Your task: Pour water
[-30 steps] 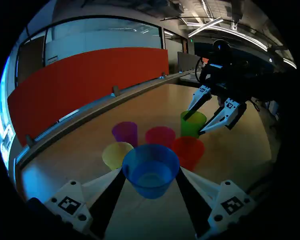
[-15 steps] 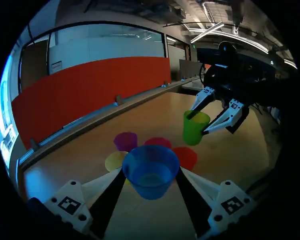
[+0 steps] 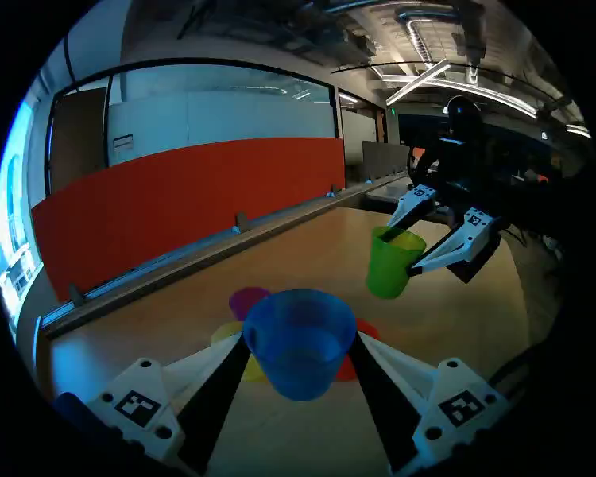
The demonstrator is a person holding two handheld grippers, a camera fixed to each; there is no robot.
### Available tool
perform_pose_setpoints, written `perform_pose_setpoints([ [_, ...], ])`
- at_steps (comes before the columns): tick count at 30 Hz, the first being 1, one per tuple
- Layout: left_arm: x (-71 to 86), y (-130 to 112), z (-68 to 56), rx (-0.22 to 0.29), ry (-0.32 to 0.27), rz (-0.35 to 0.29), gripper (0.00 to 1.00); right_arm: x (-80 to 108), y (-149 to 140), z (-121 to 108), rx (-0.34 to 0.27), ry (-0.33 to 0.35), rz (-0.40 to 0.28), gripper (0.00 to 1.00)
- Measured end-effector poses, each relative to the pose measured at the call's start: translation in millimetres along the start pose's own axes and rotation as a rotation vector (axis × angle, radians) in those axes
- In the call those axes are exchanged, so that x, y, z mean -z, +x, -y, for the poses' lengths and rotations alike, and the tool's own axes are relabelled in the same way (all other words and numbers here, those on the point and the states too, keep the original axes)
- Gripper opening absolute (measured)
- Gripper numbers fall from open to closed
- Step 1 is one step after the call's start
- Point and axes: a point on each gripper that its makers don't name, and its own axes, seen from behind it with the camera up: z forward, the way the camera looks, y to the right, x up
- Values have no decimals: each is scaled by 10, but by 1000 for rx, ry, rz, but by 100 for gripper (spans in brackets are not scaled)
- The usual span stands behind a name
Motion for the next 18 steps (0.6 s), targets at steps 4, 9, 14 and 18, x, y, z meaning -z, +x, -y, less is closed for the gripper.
perform_pose_setpoints([
  [4, 47, 67, -10, 1, 9, -20, 85, 41, 77, 13, -1, -4, -21, 90],
  [9, 105, 134, -13, 11, 19, -40, 85, 90, 167, 19, -2, -12, -49, 90],
  [14, 154, 174, -29, 14, 27, -52, 85, 127, 243, 42, -8, -15, -77, 90],
  [18, 190, 216, -51, 15, 29, -64, 85, 151, 301, 61, -9, -22, -100, 91],
])
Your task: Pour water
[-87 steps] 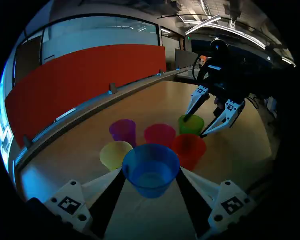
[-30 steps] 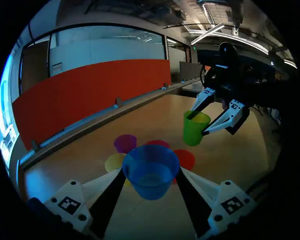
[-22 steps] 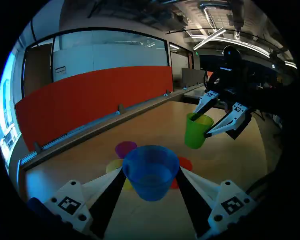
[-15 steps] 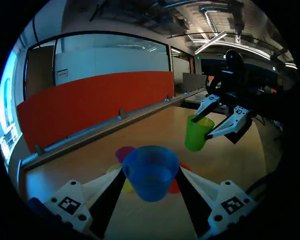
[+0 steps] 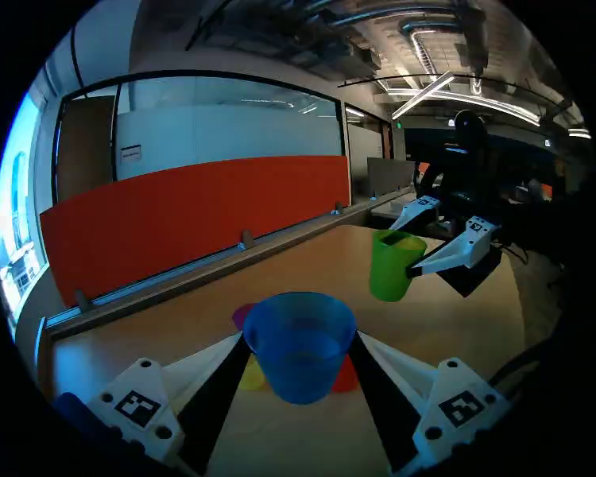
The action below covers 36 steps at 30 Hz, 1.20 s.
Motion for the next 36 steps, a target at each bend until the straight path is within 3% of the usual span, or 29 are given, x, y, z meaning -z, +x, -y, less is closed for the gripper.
perform_pose_setpoints([
  [17, 80, 135, -83, 15, 0, -42, 85, 26, 180, 71, -28, -4, -94, 91],
  [36, 157, 323, -85, 27, 10, -115, 85, 37, 294, 125, -35, 8, -129, 91],
])
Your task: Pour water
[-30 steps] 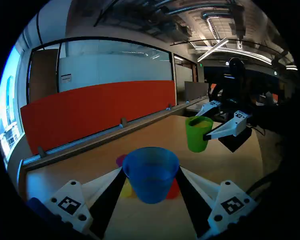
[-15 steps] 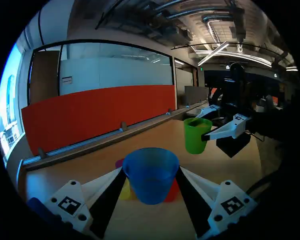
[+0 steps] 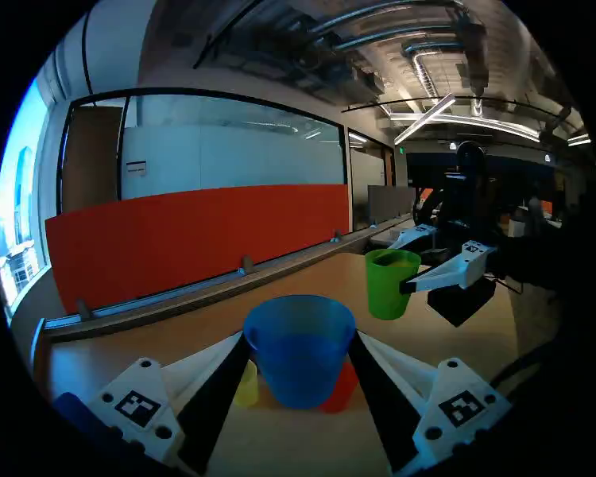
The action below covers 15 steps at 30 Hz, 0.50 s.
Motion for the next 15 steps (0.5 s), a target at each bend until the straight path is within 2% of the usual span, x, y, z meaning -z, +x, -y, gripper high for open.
perform_pose_setpoints([
  [9, 5, 100, -13, 13, 1, -38, 85, -23, 29, 29, -1, 5, -8, 91],
  [15, 13, 138, -6, 6, 4, -41, 85, -35, 52, 44, 5, 9, -11, 91],
])
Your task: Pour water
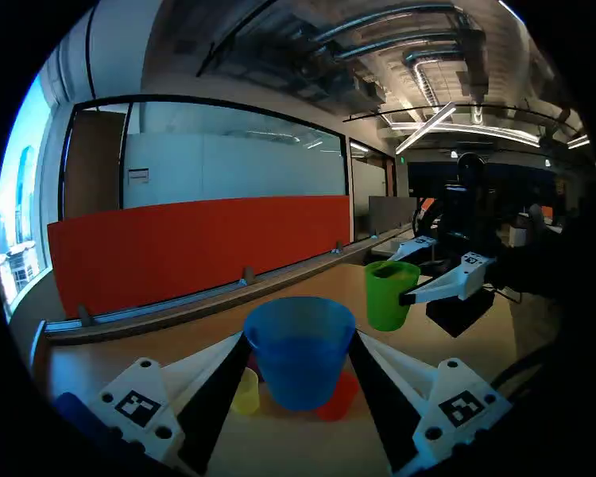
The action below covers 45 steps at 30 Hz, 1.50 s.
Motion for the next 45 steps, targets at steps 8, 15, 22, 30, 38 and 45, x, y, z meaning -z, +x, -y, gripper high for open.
perform_pose_setpoints([
  [8, 7, 15, 5, -4, 1, -3, 85, -10, 12, 28, 1, 6, -1, 91],
  [15, 21, 49, 18, -20, 5, -7, 85, -25, 18, 47, -1, 17, 2, 91],
  [22, 24, 94, -5, -37, -3, -8, 85, -45, 11, 84, -4, 33, 7, 91],
  [30, 30, 131, 21, -74, 4, -7, 85, -80, -68, 162, -2, 56, 27, 91],
  [38, 28, 224, 54, -116, 18, -20, 85, -100, -97, 209, -4, 72, 33, 91],
  [45, 25, 248, 30, -157, 18, -15, 85, -131, -137, 282, -5, 90, 39, 91],
])
